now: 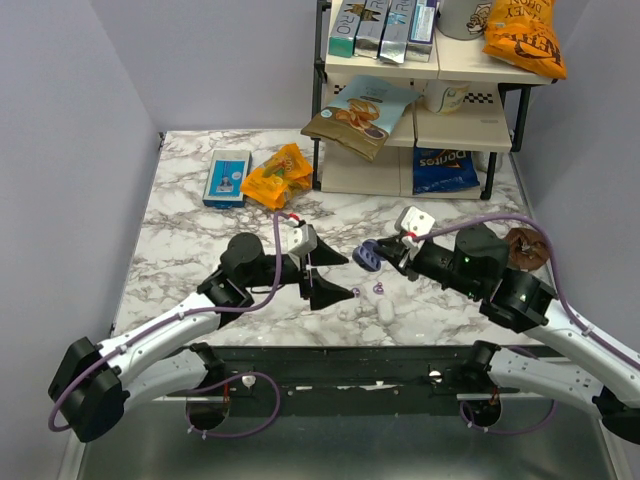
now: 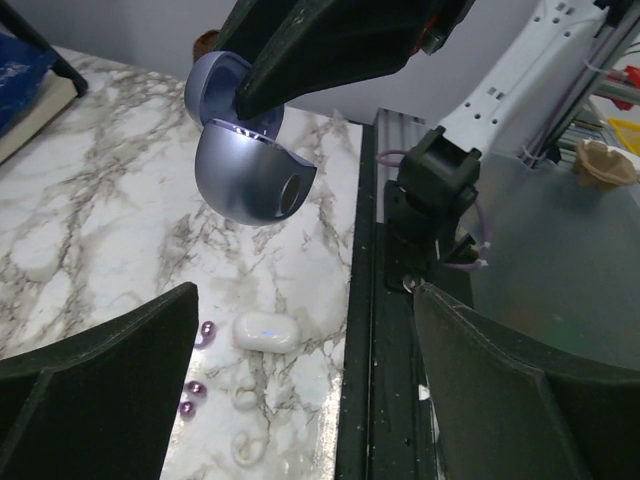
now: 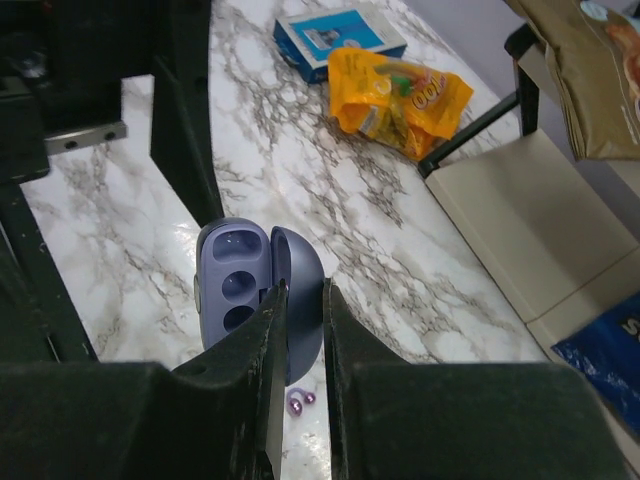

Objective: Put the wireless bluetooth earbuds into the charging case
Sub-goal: Open the charging case.

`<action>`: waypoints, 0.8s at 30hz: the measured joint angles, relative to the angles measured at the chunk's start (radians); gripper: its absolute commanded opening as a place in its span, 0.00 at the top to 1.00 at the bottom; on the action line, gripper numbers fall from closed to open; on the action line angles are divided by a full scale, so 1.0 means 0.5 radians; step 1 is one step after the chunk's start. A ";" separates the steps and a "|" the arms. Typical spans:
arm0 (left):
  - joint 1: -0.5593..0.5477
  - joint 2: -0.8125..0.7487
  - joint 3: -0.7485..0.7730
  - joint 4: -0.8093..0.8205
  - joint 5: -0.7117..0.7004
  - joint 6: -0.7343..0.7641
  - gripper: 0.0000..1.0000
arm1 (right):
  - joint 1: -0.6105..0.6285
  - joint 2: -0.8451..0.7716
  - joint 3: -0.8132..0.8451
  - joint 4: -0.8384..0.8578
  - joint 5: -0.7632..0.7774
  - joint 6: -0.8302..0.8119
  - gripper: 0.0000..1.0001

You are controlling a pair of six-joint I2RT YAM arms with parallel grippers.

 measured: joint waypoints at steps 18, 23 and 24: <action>0.002 0.114 0.037 0.101 0.153 0.035 0.35 | 0.236 0.085 -0.014 0.001 -0.163 -0.154 0.99; 0.001 0.109 0.035 0.125 0.153 0.036 0.41 | 0.237 0.098 -0.014 0.002 -0.162 -0.153 0.99; -0.001 0.108 0.034 0.126 0.153 0.035 0.42 | 0.237 0.098 -0.014 0.003 -0.162 -0.153 0.99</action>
